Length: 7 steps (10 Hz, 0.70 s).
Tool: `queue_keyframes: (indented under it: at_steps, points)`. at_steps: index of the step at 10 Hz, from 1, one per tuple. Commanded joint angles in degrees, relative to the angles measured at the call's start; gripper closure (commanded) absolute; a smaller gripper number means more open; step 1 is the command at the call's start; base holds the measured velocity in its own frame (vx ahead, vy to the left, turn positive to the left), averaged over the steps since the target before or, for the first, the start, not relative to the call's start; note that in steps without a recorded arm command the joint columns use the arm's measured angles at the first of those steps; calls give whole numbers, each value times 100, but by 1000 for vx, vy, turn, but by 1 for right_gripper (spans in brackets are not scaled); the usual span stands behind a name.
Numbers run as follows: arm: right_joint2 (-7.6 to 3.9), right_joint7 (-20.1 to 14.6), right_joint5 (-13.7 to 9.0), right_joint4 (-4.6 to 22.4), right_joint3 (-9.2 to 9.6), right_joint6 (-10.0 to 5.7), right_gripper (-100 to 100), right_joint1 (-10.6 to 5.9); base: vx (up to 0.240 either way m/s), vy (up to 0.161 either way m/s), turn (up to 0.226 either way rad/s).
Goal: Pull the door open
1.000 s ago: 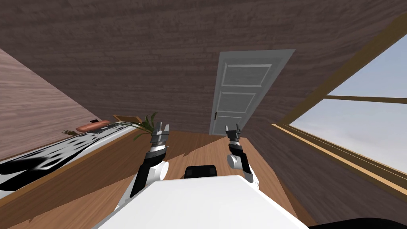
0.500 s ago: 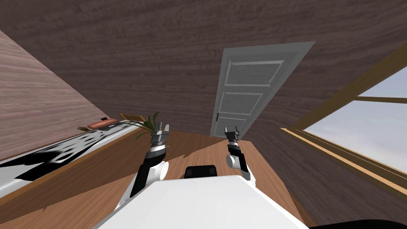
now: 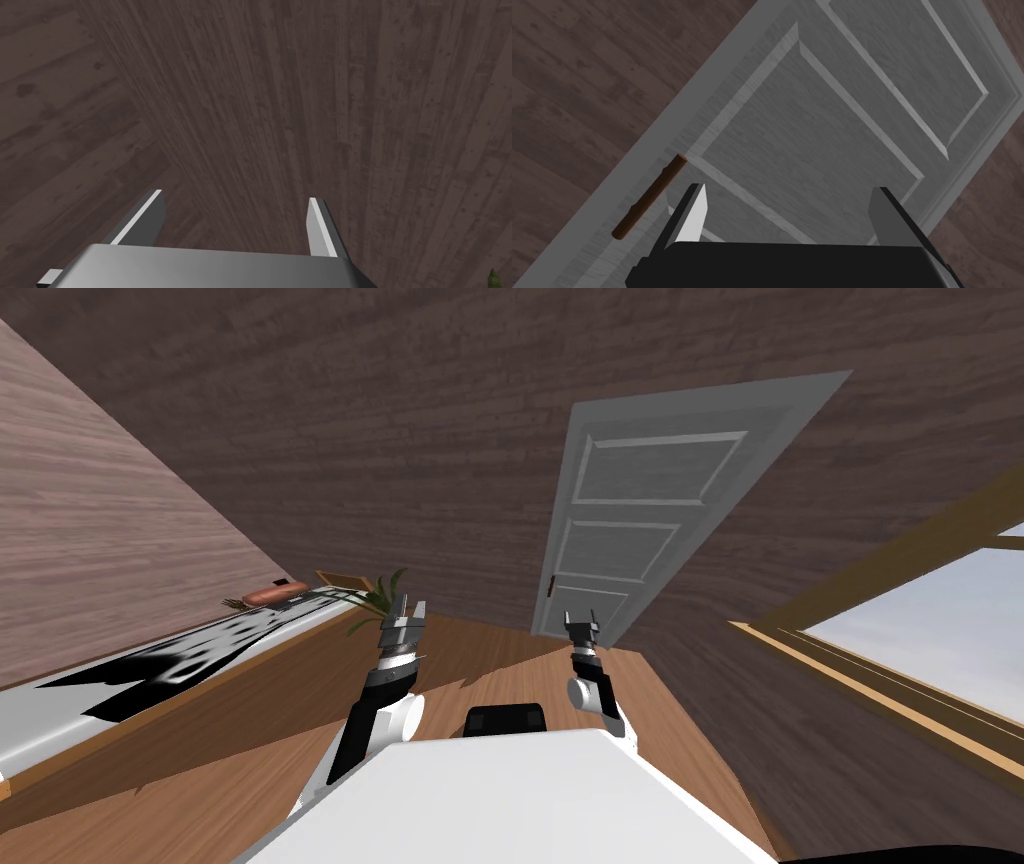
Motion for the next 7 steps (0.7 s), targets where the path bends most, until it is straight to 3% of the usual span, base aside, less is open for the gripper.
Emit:
queue_keyframes:
  at_steps: [1, 7]
  points:
    - [8, -170, -112, 181, 23, -69, -100, -31, 86, -54, 107]
    - [-38, -812, -544, 1033, 64, -361, -100, -250, 85, -52, 110]
